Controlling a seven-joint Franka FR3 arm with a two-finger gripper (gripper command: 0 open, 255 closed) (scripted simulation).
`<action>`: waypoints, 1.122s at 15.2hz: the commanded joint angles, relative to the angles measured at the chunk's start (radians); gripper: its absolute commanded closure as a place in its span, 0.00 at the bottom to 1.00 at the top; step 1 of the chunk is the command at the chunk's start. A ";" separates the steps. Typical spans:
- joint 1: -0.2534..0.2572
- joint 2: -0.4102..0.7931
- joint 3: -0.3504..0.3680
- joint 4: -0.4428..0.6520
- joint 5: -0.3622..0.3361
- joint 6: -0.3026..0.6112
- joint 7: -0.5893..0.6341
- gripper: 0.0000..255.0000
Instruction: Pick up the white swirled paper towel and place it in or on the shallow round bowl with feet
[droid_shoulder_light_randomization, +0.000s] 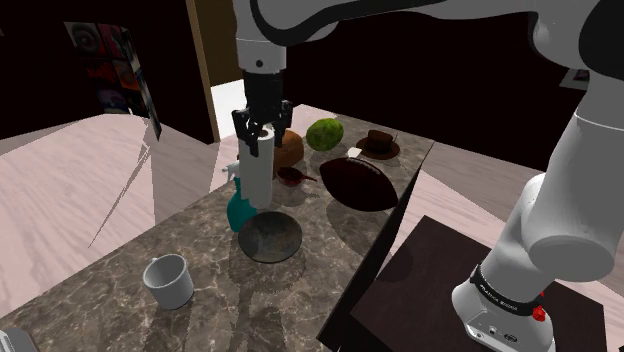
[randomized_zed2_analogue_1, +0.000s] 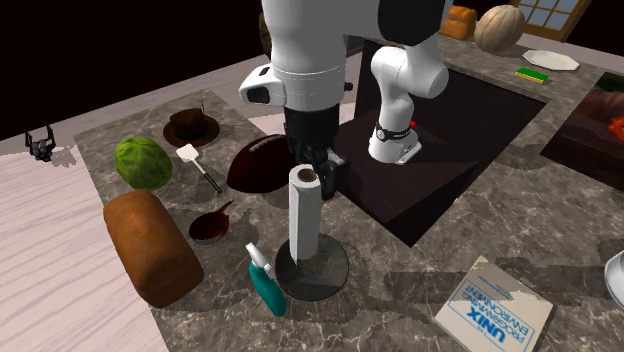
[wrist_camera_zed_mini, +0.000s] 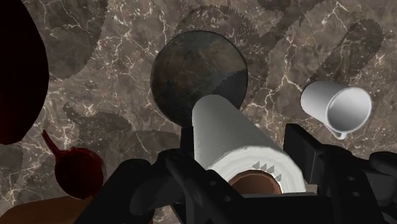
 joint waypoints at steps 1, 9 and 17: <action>0.000 0.006 0.000 -0.021 -0.002 0.027 -0.001 1.00; 0.000 0.017 -0.001 -0.114 -0.004 0.132 -0.004 1.00; 0.002 0.043 -0.002 -0.192 -0.011 0.233 -0.003 1.00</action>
